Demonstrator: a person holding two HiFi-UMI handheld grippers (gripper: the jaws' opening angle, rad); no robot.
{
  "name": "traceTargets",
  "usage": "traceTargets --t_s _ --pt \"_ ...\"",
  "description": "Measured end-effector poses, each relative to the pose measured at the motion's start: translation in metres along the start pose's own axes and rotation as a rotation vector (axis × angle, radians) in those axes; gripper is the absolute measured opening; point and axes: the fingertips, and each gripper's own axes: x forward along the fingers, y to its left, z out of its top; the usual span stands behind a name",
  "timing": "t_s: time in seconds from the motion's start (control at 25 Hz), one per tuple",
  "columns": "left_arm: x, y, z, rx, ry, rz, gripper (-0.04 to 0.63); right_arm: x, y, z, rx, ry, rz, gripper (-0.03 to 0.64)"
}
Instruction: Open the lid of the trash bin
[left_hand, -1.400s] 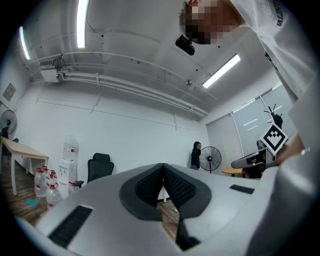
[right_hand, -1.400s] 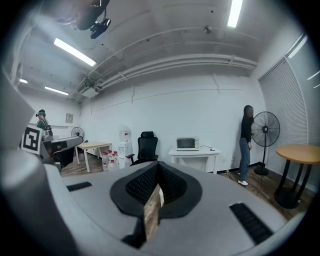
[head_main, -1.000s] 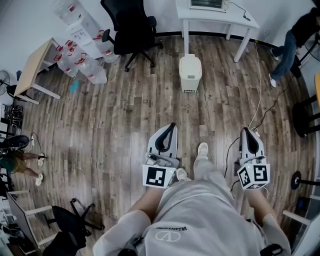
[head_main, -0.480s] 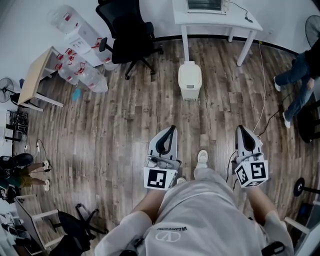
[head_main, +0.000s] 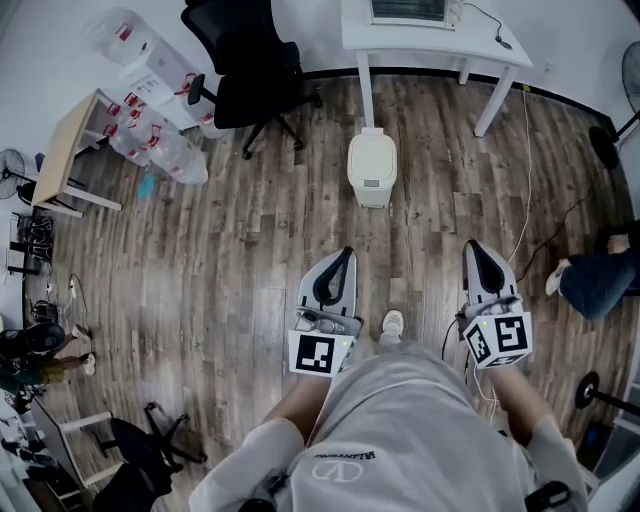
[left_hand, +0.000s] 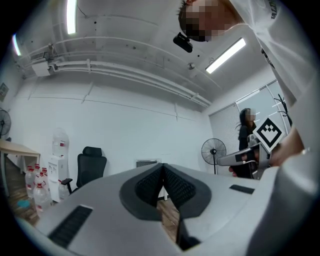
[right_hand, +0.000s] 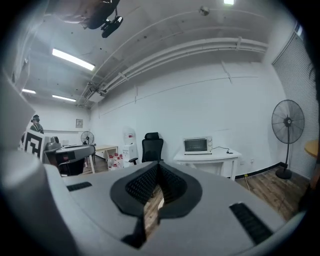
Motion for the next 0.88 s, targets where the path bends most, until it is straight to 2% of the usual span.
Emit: traceTargets --t_s 0.48,0.88 --pt "0.069 0.039 -0.032 -0.042 0.043 0.004 -0.002 0.091 -0.005 -0.017 0.007 0.073 0.06 0.015" --pt "0.165 0.105 -0.068 -0.063 0.073 -0.055 -0.002 0.204 -0.026 -0.01 0.001 0.101 0.018 0.015"
